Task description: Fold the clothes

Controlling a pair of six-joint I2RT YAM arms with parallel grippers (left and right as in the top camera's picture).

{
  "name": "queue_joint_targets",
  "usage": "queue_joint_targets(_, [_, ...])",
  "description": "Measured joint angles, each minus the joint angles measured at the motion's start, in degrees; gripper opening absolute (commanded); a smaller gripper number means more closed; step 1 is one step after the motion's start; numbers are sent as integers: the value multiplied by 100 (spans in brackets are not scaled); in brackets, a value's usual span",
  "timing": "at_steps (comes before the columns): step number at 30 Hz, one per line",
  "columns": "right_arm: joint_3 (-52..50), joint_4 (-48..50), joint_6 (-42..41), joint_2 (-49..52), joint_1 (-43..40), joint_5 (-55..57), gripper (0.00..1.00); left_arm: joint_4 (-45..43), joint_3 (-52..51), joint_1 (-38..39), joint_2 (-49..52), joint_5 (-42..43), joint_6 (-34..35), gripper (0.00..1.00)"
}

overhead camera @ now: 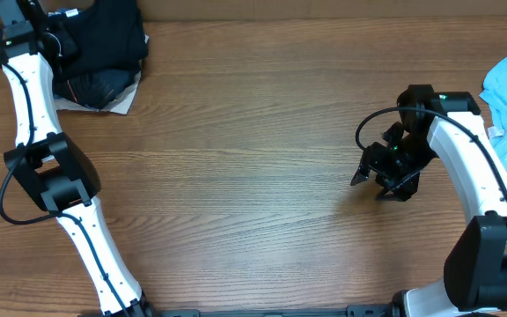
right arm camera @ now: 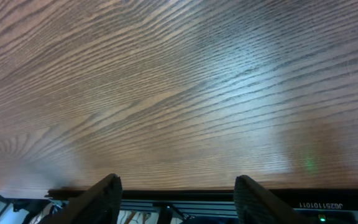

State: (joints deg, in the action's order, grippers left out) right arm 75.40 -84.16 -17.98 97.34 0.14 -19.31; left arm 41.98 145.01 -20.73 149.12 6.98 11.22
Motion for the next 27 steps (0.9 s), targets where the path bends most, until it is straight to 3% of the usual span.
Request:
queue_joint_targets(1, [0, 0, -2, 0, 0, 0, 64, -37, 0, 0, -42, 83, 17, 100])
queue_joint_targets(5, [0, 17, -2, 0, 0, -4, 65, -85, -48, 2, -509, 437, 68, 100])
queue_joint_targets(12, [-2, 234, -26, -153, 2, -87, 65, 232, -46, 2, -2461, 1438, 87, 100])
queue_joint_targets(18, [181, 212, -39, -977, 0, -111, 67, 1674, 13, 2, -3810, 2109, 94, 100])
queue_joint_targets(27, [278, -94, -109, -3145, 0, -70, 69, 3602, 4, 4, -5086, 2474, 13, 100])
